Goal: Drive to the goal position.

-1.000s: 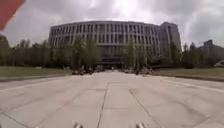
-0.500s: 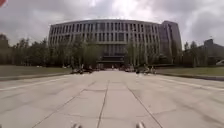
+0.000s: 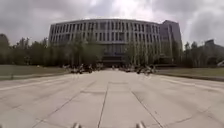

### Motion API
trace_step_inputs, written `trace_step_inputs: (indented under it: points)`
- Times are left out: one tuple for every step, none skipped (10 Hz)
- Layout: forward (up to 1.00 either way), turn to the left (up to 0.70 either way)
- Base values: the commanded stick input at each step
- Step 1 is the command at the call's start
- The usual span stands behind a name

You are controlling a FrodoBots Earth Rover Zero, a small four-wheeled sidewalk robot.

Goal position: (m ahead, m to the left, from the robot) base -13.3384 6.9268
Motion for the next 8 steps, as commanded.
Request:
trace_step_inputs:
  points:
    - [0.60,0.00]
    - [0.60,0.00]
    - [0.60,0.00]
    - [0.60,0.00]
    - [0.60,0.00]
    - [0.60,0.00]
    - [0.60,0.00]
    - [0.60,0.00]
